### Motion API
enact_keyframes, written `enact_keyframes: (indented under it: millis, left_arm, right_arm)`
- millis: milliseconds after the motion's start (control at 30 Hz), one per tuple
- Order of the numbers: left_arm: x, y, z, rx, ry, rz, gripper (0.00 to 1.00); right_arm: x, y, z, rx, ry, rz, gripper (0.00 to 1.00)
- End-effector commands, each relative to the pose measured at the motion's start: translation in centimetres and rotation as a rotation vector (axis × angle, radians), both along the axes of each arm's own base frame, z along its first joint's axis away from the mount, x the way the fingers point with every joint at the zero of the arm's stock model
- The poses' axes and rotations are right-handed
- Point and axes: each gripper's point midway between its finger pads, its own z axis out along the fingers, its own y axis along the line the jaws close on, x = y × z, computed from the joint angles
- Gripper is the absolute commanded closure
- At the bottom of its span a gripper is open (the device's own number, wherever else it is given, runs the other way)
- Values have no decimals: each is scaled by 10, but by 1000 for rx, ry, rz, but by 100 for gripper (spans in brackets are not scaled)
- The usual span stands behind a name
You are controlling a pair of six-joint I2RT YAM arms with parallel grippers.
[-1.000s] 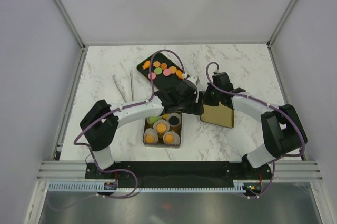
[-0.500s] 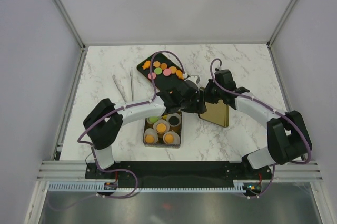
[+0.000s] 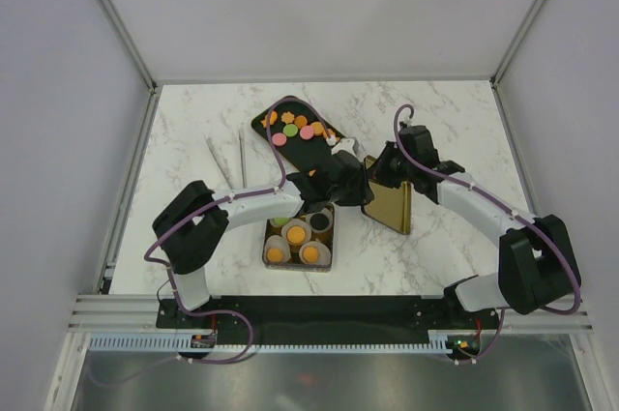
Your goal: Pack the cookies
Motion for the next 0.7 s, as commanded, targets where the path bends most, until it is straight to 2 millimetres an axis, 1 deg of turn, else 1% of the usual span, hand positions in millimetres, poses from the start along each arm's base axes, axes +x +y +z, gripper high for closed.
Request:
enact_keyframes:
  millis: [0, 100, 133, 167, 200, 300, 333, 433, 467, 500, 533, 567, 633, 667]
  left_arm:
    - [16, -9, 31, -102, -58, 72, 51]
    - [15, -12, 33, -113, -54, 66, 60]
    - [15, -12, 32, -113, -51, 63, 67]
    - [15, -13, 32, -114, -49, 59, 70]
    - [14, -13, 32, -115, -45, 54, 78]
    - [12, -13, 32, -116, -43, 47, 91]
    - [12, -12, 33, -119, -44, 47, 97]
    - [11, -10, 33, -117, -47, 48, 98]
    - [10, -11, 35, -119, -49, 48, 98]
    - [11, -9, 35, -115, -51, 52, 98]
    - [11, -9, 35, -114, -50, 54, 98]
    - [12, -8, 36, -115, -52, 57, 98]
    - [13, -6, 37, -111, -53, 62, 98]
    - [14, -4, 37, -105, -51, 68, 98]
  right_arm:
    - [5, 7, 32, 65, -55, -12, 100]
    - [5, 7, 35, 70, -60, -14, 100]
    - [5, 6, 36, 69, -65, -14, 100]
    - [5, 6, 36, 69, -65, -16, 100]
    - [5, 5, 36, 63, -70, -16, 99]
    - [6, 2, 36, 45, -80, -26, 89]
    - [7, 0, 35, 31, -86, -32, 83]
    - [9, -8, 35, -8, -101, -49, 73]
    - [10, -10, 37, -20, -109, -53, 63]
    - [10, -13, 38, -31, -115, -58, 57]
    - [8, -16, 42, -47, -119, -63, 53]
    - [12, -21, 50, -71, -149, -73, 43]
    - [10, -27, 62, -94, -176, -83, 36]
    - [13, -33, 71, -122, -208, -98, 29]
